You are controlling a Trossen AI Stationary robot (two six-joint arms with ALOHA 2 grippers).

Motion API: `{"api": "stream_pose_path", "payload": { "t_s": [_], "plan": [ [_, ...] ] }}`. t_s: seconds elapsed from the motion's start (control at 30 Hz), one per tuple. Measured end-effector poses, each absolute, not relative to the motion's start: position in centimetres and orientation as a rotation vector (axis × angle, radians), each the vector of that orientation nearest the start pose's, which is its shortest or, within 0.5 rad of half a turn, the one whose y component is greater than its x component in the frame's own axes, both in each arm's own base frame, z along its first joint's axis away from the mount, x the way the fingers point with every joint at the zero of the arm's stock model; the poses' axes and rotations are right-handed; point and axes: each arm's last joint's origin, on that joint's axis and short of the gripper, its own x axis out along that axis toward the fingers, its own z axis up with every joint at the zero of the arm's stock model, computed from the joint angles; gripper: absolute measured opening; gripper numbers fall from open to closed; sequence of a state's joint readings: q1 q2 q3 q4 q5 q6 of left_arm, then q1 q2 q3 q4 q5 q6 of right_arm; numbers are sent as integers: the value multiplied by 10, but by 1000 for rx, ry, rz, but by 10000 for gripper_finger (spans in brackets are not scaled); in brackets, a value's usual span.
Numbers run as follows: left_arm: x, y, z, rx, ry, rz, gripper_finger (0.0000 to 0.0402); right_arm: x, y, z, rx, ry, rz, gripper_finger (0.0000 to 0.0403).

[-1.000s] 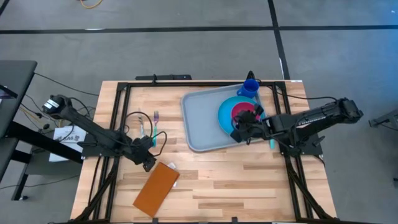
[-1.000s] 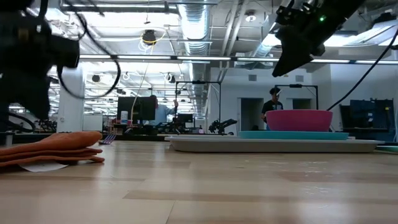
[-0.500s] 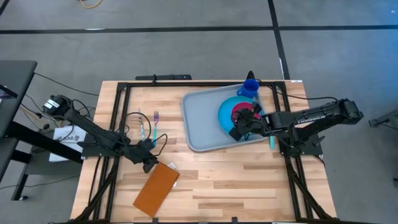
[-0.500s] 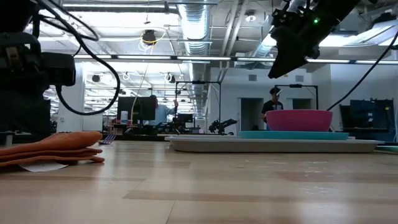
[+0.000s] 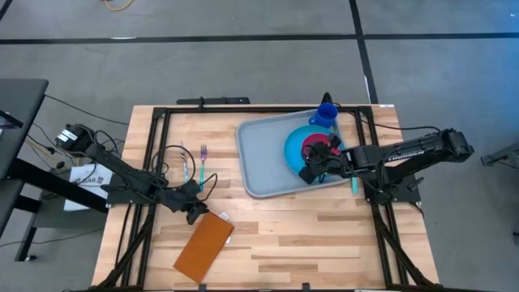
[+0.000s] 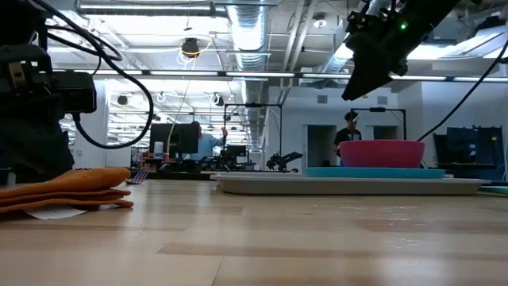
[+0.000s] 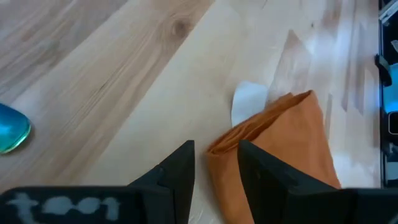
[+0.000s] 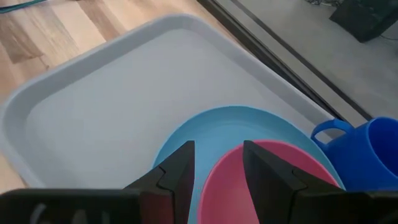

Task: Set up tray
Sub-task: Put the orange table napkin to the left of blue plate on the gray serving tray

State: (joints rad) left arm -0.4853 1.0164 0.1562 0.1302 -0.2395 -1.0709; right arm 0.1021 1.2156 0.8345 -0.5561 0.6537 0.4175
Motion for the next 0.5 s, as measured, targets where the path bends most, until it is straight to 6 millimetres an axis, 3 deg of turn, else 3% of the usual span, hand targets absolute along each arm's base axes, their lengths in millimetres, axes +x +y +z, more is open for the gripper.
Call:
{"api": "stream_pose_path", "payload": {
  "t_s": [0.27,0.5],
  "plan": [
    [146,-70,109,-757,762,157,109,233,7,243,37,740,-674,127],
    [157,-79,102,-783,772,36,109,233,7,243,37,741,-673,127]
  ]
}}
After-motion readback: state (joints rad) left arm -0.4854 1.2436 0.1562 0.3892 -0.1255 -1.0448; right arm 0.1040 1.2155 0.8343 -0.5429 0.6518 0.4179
